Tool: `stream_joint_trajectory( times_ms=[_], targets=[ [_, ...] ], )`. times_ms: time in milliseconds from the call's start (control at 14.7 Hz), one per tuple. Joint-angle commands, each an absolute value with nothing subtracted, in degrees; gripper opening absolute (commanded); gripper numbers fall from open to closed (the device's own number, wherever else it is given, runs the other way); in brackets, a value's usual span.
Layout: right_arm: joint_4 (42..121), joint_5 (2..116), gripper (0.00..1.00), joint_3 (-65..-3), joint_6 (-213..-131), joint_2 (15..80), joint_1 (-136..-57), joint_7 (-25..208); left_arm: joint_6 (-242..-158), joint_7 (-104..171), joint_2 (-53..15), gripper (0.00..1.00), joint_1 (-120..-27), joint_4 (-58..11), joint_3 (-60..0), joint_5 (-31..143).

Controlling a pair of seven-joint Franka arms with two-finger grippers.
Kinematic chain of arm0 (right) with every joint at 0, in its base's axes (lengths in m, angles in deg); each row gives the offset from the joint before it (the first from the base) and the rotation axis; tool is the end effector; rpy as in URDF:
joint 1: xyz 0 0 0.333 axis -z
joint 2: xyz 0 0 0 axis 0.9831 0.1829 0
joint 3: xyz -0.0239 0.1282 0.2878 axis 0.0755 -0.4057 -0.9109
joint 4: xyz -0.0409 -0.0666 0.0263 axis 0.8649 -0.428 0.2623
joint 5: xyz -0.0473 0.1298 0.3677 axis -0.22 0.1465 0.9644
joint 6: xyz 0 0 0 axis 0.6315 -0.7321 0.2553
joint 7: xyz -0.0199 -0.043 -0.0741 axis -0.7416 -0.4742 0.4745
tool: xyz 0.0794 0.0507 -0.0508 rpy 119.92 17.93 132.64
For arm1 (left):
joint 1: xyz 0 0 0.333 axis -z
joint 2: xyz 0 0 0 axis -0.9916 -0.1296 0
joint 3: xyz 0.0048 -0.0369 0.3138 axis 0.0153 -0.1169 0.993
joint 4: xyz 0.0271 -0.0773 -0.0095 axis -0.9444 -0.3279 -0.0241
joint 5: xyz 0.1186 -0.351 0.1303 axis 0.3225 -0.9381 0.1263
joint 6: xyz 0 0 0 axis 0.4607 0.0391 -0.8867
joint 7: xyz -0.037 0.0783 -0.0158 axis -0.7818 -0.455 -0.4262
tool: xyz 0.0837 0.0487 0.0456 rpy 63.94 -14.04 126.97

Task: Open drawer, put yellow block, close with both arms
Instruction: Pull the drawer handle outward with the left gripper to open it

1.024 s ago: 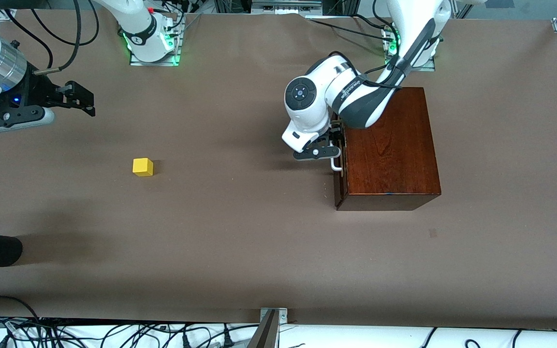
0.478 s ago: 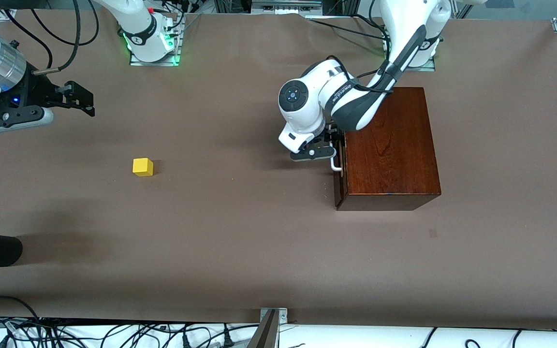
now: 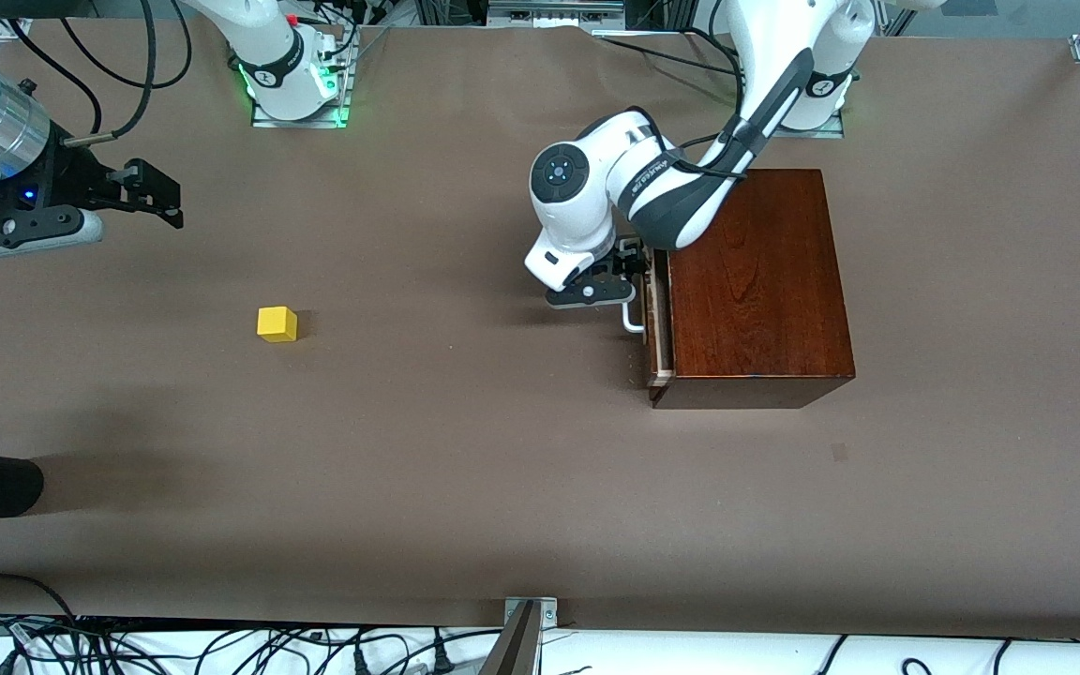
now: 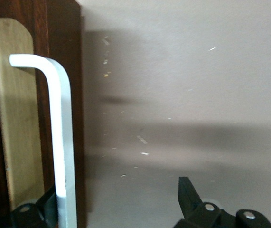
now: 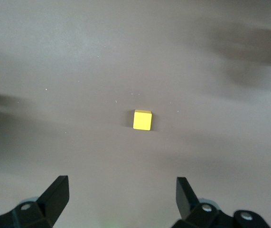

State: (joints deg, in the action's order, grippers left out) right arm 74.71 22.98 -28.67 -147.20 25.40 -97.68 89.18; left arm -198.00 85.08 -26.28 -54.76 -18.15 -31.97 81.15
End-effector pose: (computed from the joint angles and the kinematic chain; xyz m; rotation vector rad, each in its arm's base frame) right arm 0.5542 0.0748 0.5987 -3.1182 -0.2777 0.0665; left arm 0.4746 -0.4630 0.2810 -2.9680 -0.1017 0.0894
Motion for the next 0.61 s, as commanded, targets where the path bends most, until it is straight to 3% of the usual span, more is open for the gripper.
stream_joint_trajectory(
  times_ms=[0, 546],
  targets=[
    [73.4, 23.1, 1.0, -28.1, -147.4, 26.4, -97.2, 88.8, -201.4, 89.1, -27.9, 1.0, -52.9, -16.9, -32.1, 81.7],
    [73.4, 22.5, 1.0, -28.0, -149.1, 26.7, -97.2, 89.1, -202.4, 89.6, -32.2, 1.0, -50.2, -10.2, -32.1, 81.5]
  ],
)
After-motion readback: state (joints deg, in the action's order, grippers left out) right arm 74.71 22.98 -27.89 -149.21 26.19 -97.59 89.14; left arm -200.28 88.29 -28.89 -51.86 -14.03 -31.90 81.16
